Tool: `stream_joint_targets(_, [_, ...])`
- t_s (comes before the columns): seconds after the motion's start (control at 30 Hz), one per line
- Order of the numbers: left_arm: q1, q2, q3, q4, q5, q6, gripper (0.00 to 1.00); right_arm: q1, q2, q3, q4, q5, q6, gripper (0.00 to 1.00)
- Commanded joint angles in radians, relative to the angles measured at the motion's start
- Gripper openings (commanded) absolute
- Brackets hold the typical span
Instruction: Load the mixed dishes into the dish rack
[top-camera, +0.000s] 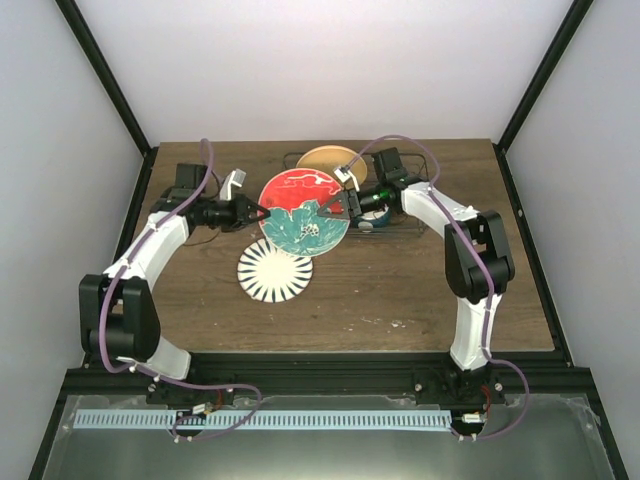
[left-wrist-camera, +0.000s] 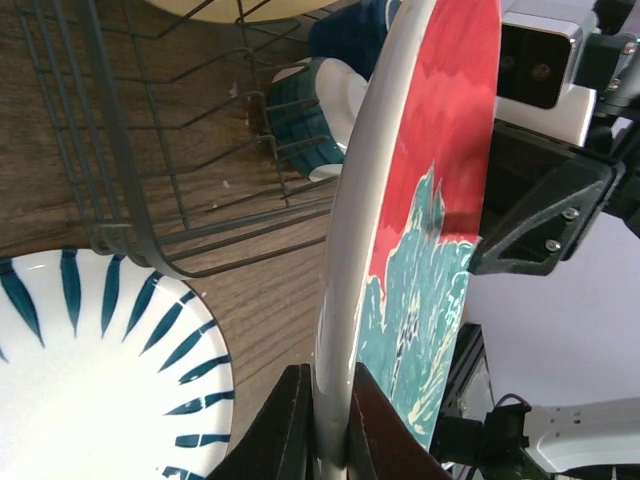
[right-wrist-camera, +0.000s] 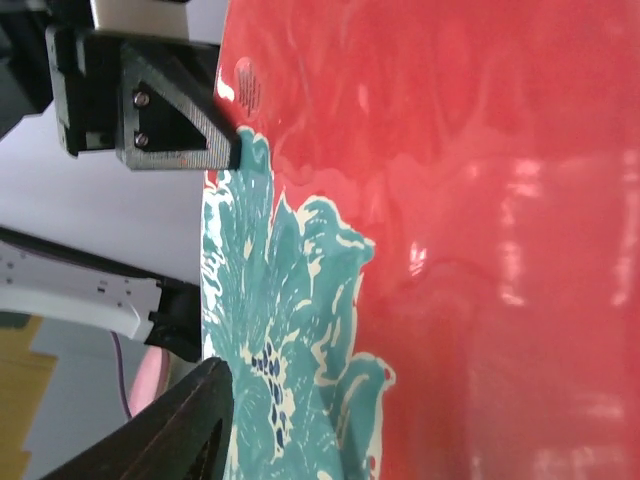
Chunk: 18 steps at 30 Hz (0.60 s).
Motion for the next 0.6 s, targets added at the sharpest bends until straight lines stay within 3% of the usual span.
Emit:
stream_joint_targets(0.0, [-0.017, -0.006, 0.035, 0.131, 0.127, -0.025, 0.00, 0.020, 0.015, 0.063, -0.006, -0.111, -0.019, 0.43])
stream_joint_targets(0.2, [-0.018, 0.011, 0.040, 0.137, 0.126, -0.020, 0.00, 0.020, 0.024, 0.077, -0.012, -0.141, -0.023, 0.23])
stream_joint_targets(0.33, [-0.018, 0.023, 0.040, 0.137, 0.124, -0.015, 0.00, 0.020, 0.037, 0.102, -0.037, -0.142, -0.036, 0.02])
stream_joint_targets(0.43, [-0.019, 0.028, 0.040, 0.128, 0.111, -0.003, 0.01, 0.020, 0.035, 0.127, -0.043, -0.120, -0.046, 0.01])
stream_joint_targets(0.57, [-0.021, 0.033, 0.044, 0.076, 0.084, 0.040, 0.16, 0.020, 0.025, 0.193, -0.089, -0.034, -0.098, 0.01])
